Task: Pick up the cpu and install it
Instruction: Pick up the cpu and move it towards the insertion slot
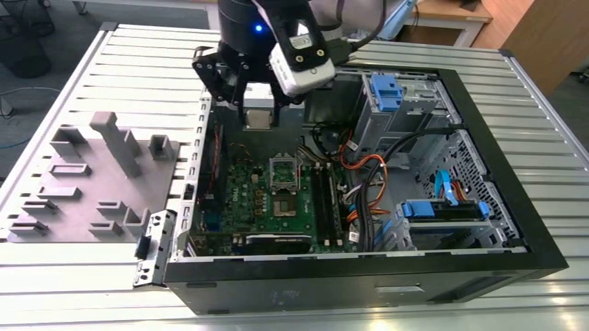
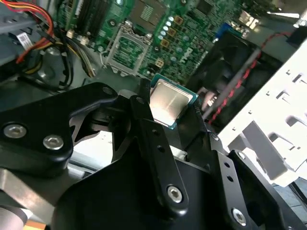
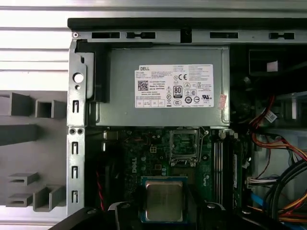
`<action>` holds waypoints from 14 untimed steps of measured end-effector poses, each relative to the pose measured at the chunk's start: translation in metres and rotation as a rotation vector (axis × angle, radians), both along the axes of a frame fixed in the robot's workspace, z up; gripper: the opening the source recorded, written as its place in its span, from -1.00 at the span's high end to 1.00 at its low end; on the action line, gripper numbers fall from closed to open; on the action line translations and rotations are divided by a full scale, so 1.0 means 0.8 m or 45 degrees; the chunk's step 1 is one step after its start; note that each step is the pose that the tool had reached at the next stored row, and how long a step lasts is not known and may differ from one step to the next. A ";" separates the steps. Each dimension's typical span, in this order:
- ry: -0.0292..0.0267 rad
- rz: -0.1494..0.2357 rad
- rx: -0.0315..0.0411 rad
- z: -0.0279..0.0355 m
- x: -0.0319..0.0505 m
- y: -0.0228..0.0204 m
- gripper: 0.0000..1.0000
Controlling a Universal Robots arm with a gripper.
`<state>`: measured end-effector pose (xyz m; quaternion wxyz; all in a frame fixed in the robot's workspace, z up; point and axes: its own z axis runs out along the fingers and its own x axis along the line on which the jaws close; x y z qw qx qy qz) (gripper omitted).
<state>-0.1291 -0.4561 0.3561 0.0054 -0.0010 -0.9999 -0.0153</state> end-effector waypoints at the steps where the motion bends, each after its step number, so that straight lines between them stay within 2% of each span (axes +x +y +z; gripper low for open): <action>1: 0.0001 0.000 0.0000 0.0000 0.004 -0.0002 0.06; 6: 0.0001 0.000 0.0000 0.0000 0.022 -0.0011 0.06; 14: 0.0001 0.000 -0.0001 0.0001 0.027 -0.0011 0.06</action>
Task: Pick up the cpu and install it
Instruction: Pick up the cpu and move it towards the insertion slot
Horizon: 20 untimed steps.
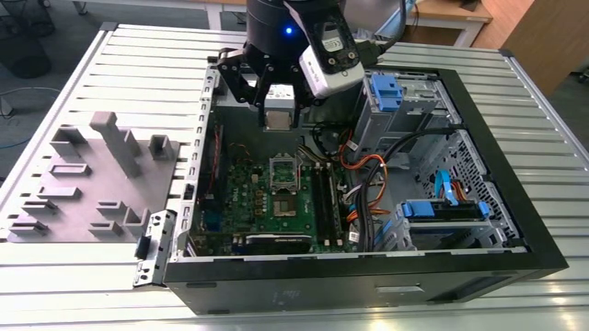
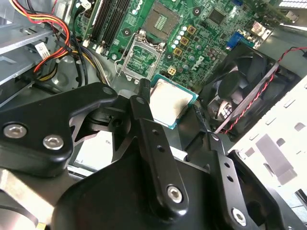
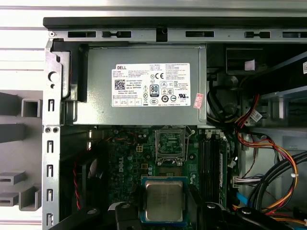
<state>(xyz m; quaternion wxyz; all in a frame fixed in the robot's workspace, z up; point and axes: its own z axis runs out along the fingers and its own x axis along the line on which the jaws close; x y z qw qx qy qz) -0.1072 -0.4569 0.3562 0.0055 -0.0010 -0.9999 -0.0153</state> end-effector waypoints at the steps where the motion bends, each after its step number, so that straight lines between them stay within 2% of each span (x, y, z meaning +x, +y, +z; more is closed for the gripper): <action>1: -0.0001 0.000 0.0000 0.0000 0.000 0.0000 0.06; 10: -0.0001 0.000 0.0002 -0.0018 0.000 0.0001 0.06; 20: -0.0001 -0.001 -0.0001 -0.0234 -0.001 -0.0016 0.06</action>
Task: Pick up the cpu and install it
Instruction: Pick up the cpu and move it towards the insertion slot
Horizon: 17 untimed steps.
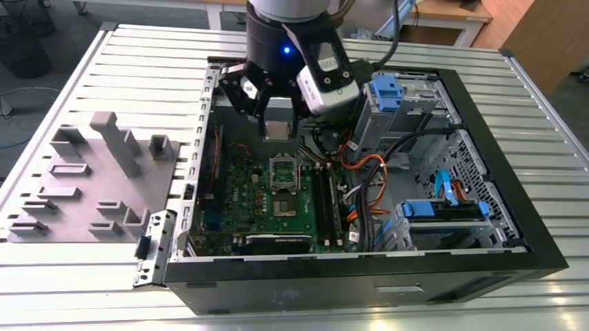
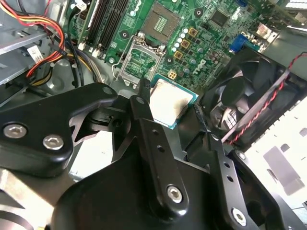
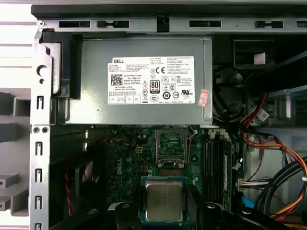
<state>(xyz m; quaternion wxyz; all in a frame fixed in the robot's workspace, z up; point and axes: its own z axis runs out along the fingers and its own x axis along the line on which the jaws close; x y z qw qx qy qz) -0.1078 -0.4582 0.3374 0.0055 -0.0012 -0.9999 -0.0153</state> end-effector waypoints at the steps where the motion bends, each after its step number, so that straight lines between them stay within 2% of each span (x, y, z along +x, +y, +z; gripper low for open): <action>1: 0.0001 0.000 -0.0001 -0.0022 0.000 -0.0007 0.06; 17: 0.0000 -0.018 0.0002 -0.0388 0.000 -0.0129 0.06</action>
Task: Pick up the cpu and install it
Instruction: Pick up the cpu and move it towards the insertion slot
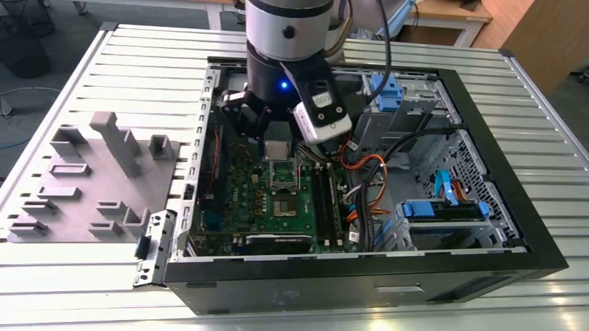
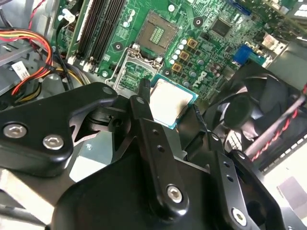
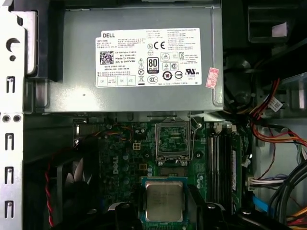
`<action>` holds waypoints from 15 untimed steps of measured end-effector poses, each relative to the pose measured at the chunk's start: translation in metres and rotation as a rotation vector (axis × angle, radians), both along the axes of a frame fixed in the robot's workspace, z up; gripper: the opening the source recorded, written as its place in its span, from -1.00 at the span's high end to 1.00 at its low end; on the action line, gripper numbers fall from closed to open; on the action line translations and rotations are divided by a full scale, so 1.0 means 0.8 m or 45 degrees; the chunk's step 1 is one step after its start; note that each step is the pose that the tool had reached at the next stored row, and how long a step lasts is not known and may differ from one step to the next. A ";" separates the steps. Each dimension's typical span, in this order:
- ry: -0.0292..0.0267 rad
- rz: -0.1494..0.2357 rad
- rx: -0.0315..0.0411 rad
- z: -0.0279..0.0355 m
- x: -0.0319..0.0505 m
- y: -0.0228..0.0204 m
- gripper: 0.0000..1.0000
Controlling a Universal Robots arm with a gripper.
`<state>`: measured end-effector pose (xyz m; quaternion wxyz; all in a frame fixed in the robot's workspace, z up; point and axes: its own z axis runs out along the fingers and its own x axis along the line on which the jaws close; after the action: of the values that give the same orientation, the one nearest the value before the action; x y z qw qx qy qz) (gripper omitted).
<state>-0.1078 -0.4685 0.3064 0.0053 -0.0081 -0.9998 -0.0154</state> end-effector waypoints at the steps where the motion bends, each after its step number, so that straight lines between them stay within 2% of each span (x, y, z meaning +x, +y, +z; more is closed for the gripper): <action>1: 0.0000 -0.001 -0.0001 -0.0022 0.000 -0.0002 0.06; 10: 0.0000 -0.002 0.0000 -0.0222 0.000 -0.0005 0.06; 11: 0.0000 -0.002 0.0000 -0.0307 0.000 -0.0006 0.06; 15: 0.0001 -0.003 -0.0001 -0.0400 0.000 -0.0006 0.06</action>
<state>-0.1077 -0.4690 0.2745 0.0054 -0.0091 -0.9998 -0.0153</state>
